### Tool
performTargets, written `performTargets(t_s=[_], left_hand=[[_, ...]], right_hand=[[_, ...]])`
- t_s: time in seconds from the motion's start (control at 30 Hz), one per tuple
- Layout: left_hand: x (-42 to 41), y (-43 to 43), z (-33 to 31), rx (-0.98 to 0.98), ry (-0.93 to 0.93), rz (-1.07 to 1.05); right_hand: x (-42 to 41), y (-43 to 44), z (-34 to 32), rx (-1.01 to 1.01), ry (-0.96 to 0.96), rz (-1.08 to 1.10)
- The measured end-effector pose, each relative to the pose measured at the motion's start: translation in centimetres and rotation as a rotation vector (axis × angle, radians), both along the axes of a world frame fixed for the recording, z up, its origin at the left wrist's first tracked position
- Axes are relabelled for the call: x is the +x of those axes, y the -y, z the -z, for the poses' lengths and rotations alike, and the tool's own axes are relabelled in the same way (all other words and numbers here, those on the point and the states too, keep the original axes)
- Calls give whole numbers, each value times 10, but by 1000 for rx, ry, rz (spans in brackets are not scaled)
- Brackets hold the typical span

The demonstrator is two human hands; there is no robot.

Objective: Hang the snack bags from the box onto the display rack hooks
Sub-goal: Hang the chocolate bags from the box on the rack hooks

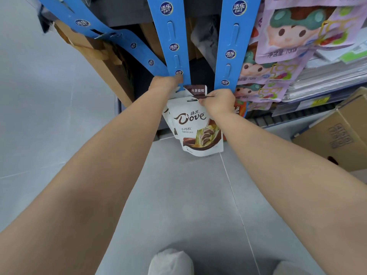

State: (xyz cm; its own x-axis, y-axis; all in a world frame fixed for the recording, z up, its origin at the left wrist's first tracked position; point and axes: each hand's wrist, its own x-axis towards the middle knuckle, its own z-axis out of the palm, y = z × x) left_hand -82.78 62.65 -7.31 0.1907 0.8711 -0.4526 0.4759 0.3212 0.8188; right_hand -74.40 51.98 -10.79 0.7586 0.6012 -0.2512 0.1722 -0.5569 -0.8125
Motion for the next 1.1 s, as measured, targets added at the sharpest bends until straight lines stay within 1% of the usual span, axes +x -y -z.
performTargets(t_s=[0.1, 0.2, 0.33, 0.4, 0.47, 0.5, 0.53, 0.57, 0.63, 0.7, 0.77, 0.83, 0.9, 1.0, 1.1], left_hand=[[-13, -3, 8, 66, -61, 110], [-23, 0, 11, 110, -95, 214], [-34, 9, 15, 195, -155, 310], [-40, 14, 18, 255, -219, 297], [-46, 23, 16, 400, -285, 190], [-50, 28, 15, 494, -284, 127], [-53, 34, 14, 588, -254, 89], [-56, 41, 11, 672, -211, 99], [-59, 50, 8, 808, -147, 261], [-60, 56, 2, 876, -148, 449], [-59, 55, -3, 892, -154, 523], [-56, 54, -8, 888, -173, 496], [-53, 52, -13, 821, -161, 411], [-51, 49, -14, 658, -52, 207], [-52, 47, -12, 618, 63, 37]], right_hand=[[-1, 2, 3, -93, 52, -22], [-2, 11, 5, -132, 49, -74], [-4, 32, 7, -74, 60, -92], [-5, 41, 7, -19, 38, -95], [-7, 46, 1, 28, 42, -148], [-8, 47, -4, 49, 58, -189], [-9, 47, -9, 73, 73, -228], [-10, 46, -15, 98, 85, -260], [-11, 43, -27, 149, 115, -307], [-13, 39, -37, 192, 148, -328], [-16, 35, -45, 229, 144, -318], [-19, 30, -52, 255, 119, -278], [-20, 24, -54, 280, 85, -223], [-21, 18, -55, 321, -36, -128], [-18, 16, -56, 335, -139, -67]])
